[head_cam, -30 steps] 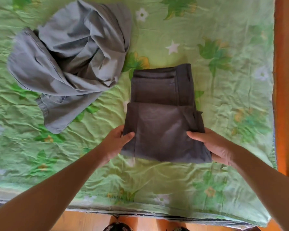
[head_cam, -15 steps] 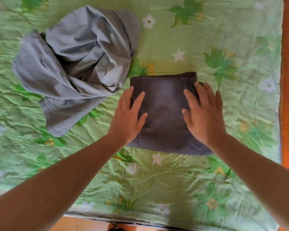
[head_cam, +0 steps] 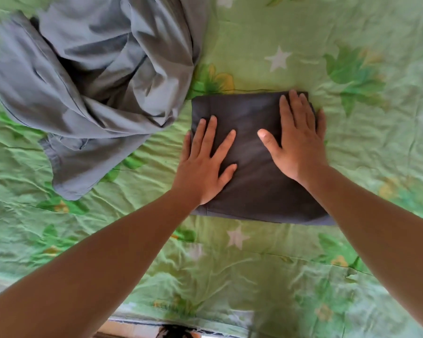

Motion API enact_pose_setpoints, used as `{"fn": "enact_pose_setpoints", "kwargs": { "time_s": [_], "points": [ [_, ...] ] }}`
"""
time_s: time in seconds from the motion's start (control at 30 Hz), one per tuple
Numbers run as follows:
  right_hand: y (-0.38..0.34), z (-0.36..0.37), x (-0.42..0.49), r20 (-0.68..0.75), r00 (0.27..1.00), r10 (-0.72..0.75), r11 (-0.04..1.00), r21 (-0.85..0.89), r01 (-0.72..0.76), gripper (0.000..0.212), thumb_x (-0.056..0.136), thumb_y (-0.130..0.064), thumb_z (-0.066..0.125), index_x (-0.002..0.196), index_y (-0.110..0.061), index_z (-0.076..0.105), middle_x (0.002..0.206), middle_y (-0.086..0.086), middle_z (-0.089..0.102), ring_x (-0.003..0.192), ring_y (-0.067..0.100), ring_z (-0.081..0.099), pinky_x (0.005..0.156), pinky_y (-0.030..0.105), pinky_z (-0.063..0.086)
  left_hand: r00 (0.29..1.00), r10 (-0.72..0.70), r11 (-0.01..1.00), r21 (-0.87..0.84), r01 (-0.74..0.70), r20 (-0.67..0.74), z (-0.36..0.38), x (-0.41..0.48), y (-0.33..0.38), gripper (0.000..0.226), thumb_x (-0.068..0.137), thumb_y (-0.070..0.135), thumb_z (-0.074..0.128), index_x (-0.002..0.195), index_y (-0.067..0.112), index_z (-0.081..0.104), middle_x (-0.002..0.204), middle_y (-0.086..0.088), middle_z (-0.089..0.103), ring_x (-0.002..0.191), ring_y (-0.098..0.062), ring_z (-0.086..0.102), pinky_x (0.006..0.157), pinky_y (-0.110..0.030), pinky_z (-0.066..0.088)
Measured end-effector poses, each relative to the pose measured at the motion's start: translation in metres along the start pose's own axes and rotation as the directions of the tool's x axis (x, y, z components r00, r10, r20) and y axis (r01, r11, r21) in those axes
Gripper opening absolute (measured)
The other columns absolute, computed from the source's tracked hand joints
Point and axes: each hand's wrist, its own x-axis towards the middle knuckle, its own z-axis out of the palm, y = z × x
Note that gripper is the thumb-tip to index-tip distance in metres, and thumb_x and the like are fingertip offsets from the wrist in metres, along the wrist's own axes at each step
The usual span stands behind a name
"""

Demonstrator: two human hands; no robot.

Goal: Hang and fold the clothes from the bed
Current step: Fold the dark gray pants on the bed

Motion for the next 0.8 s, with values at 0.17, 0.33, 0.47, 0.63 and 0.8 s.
{"fn": "enact_pose_setpoints", "kwargs": {
  "time_s": [0.17, 0.33, 0.47, 0.63, 0.8],
  "points": [
    [-0.007, -0.022, -0.017, -0.067, 0.993, -0.100, 0.992, -0.082, 0.094, 0.080, 0.099, -0.067, 0.025, 0.161, -0.017, 0.016, 0.169, 0.014, 0.001, 0.155, 0.038, -0.001, 0.120, 0.067, 0.005, 0.977, 0.133, 0.989, -0.040, -0.141, -0.168, -0.030, 0.006, -0.007, 0.063, 0.099, 0.045, 0.050, 0.156, 0.024, 0.035, 0.165, -0.020, 0.014, 0.154, -0.034, 0.008, 0.120, -0.060, 0.014],
    [-0.017, -0.005, -0.077, 0.007, 0.977, -0.212, 0.963, -0.171, 0.210, 0.080, 0.100, -0.066, 0.029, 0.161, -0.017, 0.019, 0.170, 0.012, -0.001, 0.156, 0.036, -0.002, 0.119, 0.069, 0.003, 0.985, 0.142, 0.990, -0.004, -0.143, -0.096, -0.009, -0.025, 0.005, 0.065, 0.101, 0.050, 0.044, 0.158, 0.020, 0.029, 0.166, -0.021, 0.008, 0.154, -0.035, 0.005, 0.119, -0.062, 0.016],
    [-0.009, 0.018, -0.085, 0.089, 0.979, -0.183, 0.971, -0.142, 0.195, 0.075, 0.098, -0.067, 0.031, 0.160, -0.025, 0.026, 0.169, 0.012, 0.008, 0.155, 0.036, 0.006, 0.119, 0.066, 0.010, 0.996, 0.088, 0.996, 0.004, -0.088, 0.018, 0.008, -0.031, 0.010, 0.068, 0.100, 0.055, 0.040, 0.158, 0.023, 0.027, 0.166, -0.020, 0.008, 0.154, -0.035, 0.004, 0.119, -0.060, 0.016],
    [-0.014, -0.012, -0.047, -0.160, 0.976, -0.149, 0.988, 0.023, 0.155, 0.054, 0.094, -0.052, 0.053, 0.142, -0.025, 0.053, 0.150, 0.014, 0.042, 0.137, 0.039, 0.039, 0.109, 0.056, 0.032, 0.980, 0.078, 0.993, -0.073, -0.093, -0.186, -0.026, 0.002, 0.000, 0.056, 0.094, 0.043, 0.055, 0.144, 0.018, 0.051, 0.151, -0.021, 0.040, 0.145, -0.039, 0.032, 0.116, -0.056, 0.026],
    [-0.003, -0.059, 0.045, 0.156, 0.986, -0.062, 0.994, -0.078, 0.075, 0.074, 0.087, -0.053, 0.062, 0.151, -0.031, 0.035, 0.156, 0.014, 0.030, 0.146, 0.039, 0.023, 0.116, 0.061, 0.026, 0.991, 0.079, 0.988, -0.143, -0.063, 0.107, -0.069, 0.089, -0.027, 0.076, 0.088, 0.036, 0.058, 0.156, 0.021, 0.028, 0.155, -0.016, 0.031, 0.148, -0.037, 0.022, 0.117, -0.049, 0.028]
  ]
}}
